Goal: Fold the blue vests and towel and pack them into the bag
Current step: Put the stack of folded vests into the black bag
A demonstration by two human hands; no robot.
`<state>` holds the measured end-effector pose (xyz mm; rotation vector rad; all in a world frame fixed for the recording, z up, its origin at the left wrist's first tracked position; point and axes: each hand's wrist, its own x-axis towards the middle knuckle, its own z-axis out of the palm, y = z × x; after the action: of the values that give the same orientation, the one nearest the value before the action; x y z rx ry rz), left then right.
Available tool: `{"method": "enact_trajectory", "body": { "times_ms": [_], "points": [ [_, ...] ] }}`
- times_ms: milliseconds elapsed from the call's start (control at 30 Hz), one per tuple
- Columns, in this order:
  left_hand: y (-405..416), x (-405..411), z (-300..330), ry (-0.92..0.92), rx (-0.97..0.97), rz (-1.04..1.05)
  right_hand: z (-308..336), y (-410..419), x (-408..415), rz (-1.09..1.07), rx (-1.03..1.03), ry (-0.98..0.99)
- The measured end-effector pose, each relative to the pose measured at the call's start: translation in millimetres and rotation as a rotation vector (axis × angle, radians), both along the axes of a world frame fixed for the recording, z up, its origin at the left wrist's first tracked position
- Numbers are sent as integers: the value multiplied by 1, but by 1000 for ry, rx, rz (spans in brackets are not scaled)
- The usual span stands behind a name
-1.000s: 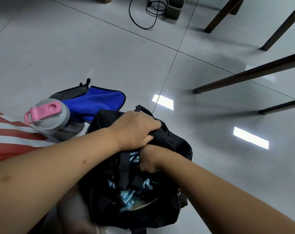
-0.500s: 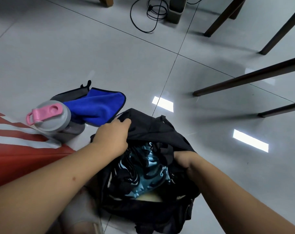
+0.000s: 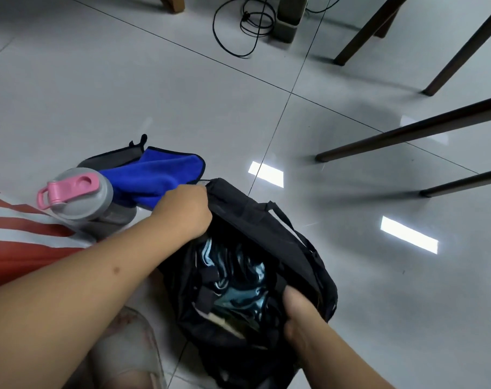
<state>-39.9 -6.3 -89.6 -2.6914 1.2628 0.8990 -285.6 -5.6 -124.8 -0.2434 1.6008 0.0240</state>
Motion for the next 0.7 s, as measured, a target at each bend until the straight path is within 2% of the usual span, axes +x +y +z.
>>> {"method": "enact_trajectory", "body": {
  "times_ms": [133, 400, 533, 700],
  "points": [
    [-5, 8, 8, -36, 15, -40, -17, -8, -32, 123, 13, 191],
    [14, 0, 10, 132, 163, -35, -18, -40, -49, 251, -106, 42],
    [24, -7, 2, 214, 141, 1, -16, -74, -43, 294, -162, 103],
    [19, -3, 1, 90, 91, 36, -11, -78, -33, 665, -166, 273]
  ]
}}
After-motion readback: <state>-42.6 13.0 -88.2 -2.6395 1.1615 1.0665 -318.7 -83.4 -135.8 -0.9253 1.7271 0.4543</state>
